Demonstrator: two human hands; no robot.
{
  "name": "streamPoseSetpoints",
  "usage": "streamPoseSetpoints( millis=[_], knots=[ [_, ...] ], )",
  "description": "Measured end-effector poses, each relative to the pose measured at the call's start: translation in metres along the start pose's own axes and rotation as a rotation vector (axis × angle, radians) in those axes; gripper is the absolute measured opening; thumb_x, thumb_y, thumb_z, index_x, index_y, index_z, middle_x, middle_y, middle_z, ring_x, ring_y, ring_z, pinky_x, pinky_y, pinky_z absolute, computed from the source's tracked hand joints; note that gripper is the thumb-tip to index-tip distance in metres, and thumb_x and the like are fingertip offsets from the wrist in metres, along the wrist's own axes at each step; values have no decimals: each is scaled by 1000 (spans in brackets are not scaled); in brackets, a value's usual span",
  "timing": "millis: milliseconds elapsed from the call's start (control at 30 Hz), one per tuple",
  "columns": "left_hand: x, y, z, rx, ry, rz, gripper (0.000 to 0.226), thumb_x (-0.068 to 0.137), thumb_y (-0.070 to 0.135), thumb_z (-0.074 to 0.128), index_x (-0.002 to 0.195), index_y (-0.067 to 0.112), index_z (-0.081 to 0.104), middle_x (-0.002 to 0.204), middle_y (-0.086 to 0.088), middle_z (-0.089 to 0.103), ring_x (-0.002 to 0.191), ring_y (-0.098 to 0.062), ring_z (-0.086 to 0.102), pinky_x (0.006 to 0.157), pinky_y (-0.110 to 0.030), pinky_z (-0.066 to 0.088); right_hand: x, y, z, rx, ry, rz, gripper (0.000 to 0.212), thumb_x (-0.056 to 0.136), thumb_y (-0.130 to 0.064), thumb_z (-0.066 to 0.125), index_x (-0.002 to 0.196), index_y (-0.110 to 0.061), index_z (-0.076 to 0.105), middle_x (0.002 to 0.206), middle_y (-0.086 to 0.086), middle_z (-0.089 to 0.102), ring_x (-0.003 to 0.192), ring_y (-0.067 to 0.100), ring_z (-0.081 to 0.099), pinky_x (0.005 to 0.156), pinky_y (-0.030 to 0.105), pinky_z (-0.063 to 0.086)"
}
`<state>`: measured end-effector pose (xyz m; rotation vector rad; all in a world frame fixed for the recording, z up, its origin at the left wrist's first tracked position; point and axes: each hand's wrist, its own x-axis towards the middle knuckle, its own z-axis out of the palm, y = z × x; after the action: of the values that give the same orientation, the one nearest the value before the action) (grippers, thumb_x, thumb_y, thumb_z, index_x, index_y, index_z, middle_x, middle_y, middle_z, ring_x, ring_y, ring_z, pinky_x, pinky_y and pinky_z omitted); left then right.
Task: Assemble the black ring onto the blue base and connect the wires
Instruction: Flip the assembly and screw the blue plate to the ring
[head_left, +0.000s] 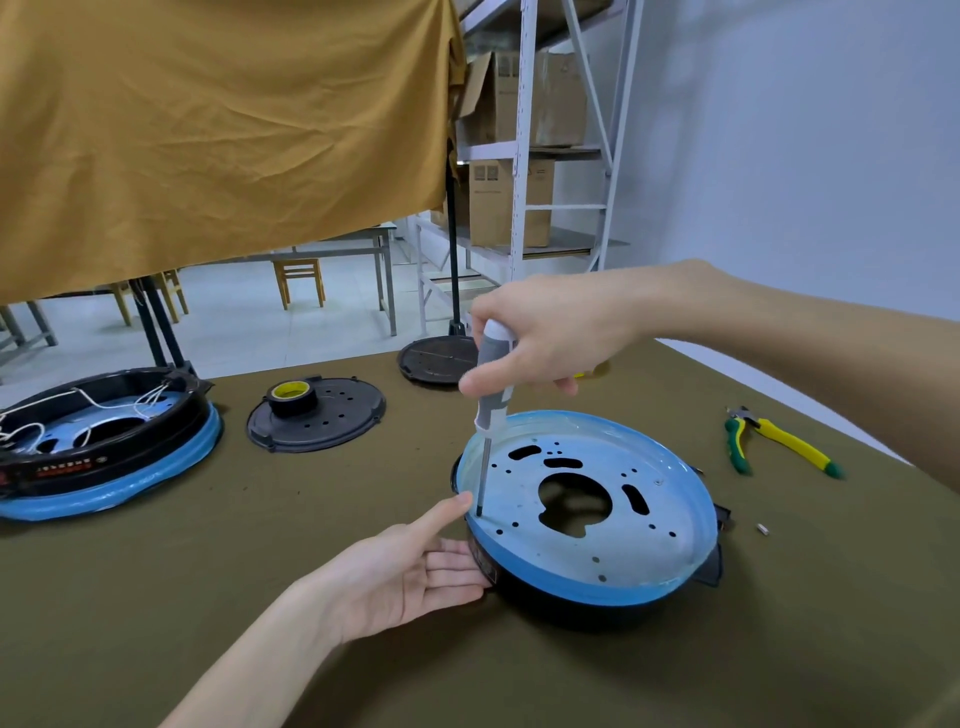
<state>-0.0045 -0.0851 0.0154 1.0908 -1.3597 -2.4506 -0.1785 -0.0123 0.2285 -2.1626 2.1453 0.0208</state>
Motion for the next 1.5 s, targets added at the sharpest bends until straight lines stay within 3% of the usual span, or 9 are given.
streamPoseSetpoints(
  millis=[67, 200, 300, 400, 767, 967, 1133, 1233, 1500],
  knots=[
    [0, 0, -1, -2, 2, 3, 90, 63, 49, 90, 126, -9, 61, 116, -26, 74, 108, -32, 75, 86, -37, 64, -1, 0, -1, 71, -38, -28, 31, 94, -47, 69, 100, -22, 52, 75, 0, 71, 51, 16, 68, 44, 24, 49],
    [1, 0, -1, -2, 3, 0, 90, 64, 49, 89, 126, -9, 61, 116, -25, 74, 108, -32, 75, 86, -37, 64, 2, -2, 2, 7, 12, -14, 41, 93, -55, 66, 91, -15, 59, 47, -4, 60, 39, 16, 62, 38, 19, 43],
    [2, -1, -2, -4, -1, 1, 89, 66, 49, 89, 127, -9, 61, 117, -26, 74, 109, -33, 75, 87, -38, 64, 1, -2, 0, 34, -20, -6, 30, 94, -52, 67, 99, -27, 51, 52, -9, 66, 43, 10, 63, 40, 20, 45],
    [3, -1, -3, -12, 0, -6, 88, 66, 48, 89, 127, -9, 61, 116, -26, 74, 109, -33, 75, 85, -38, 64, 1, 1, 2, 47, 4, -25, 26, 96, -45, 67, 95, -22, 56, 64, -4, 71, 47, 14, 67, 40, 20, 45],
    [5, -2, -4, -2, 6, 1, 96, 61, 50, 93, 129, -9, 60, 118, -27, 73, 110, -34, 74, 89, -39, 63, -3, 6, 2, 77, -6, -30, 30, 93, -46, 71, 94, -19, 58, 58, -4, 66, 45, 17, 64, 40, 22, 44],
    [4, -1, -4, -11, 6, -3, 92, 64, 50, 91, 128, -9, 61, 117, -26, 74, 109, -33, 74, 87, -39, 63, -1, 6, 3, 79, 0, -43, 27, 96, -44, 68, 96, -22, 54, 79, 2, 75, 48, 17, 69, 41, 23, 44],
    [5, -1, -5, -15, -1, -5, 87, 68, 49, 88, 127, -9, 61, 117, -26, 74, 110, -33, 74, 88, -39, 63, -2, 4, -4, 33, -105, -47, 26, 94, -39, 71, 102, -27, 49, 88, -1, 74, 52, 16, 70, 60, 34, 51],
    [4, -1, -5, -18, -1, -9, 88, 66, 48, 89, 127, -9, 61, 117, -26, 74, 109, -33, 75, 88, -39, 63, -1, 2, -6, 43, -85, -50, 26, 93, -41, 73, 98, -24, 54, 75, 1, 73, 47, 17, 66, 54, 31, 47],
    [4, -1, -4, -12, -5, -5, 101, 53, 49, 99, 127, -10, 62, 118, -27, 73, 109, -34, 74, 85, -39, 64, 4, 0, -5, 43, -83, -49, 26, 92, -38, 75, 98, -21, 56, 79, 6, 75, 53, 18, 68, 43, 25, 47]
  ],
)
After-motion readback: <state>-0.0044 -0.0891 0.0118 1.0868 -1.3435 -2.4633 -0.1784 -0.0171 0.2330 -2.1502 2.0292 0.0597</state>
